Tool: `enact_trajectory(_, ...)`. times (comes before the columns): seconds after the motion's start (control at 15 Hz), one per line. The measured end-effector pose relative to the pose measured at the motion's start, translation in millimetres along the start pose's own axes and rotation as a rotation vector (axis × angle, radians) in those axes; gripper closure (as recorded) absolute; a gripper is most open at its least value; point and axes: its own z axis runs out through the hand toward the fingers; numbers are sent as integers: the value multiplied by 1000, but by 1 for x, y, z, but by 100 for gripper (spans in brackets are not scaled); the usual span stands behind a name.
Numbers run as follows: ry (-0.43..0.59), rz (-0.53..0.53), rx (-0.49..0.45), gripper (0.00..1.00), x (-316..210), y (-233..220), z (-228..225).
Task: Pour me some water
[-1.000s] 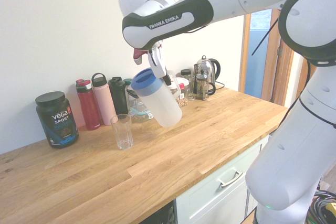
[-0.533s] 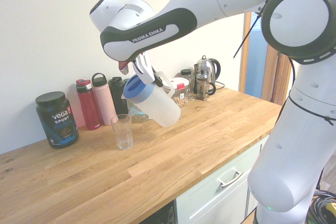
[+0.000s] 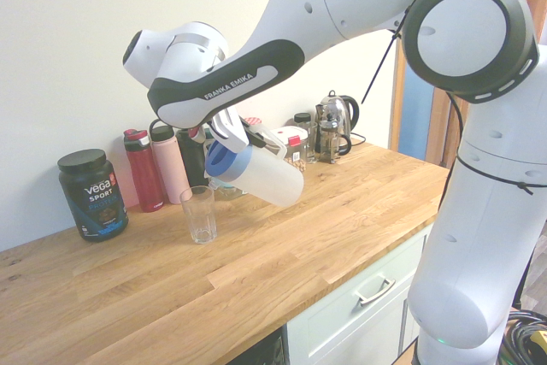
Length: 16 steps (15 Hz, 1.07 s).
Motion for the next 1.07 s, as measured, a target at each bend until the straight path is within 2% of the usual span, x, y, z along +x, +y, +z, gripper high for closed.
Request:
enact_trajectory(0.4, -25, 6, -85, 100, 16, -31, 2)
enact_trajectory(1.07, -56, 30, -123, 100, 52, -31, 4)
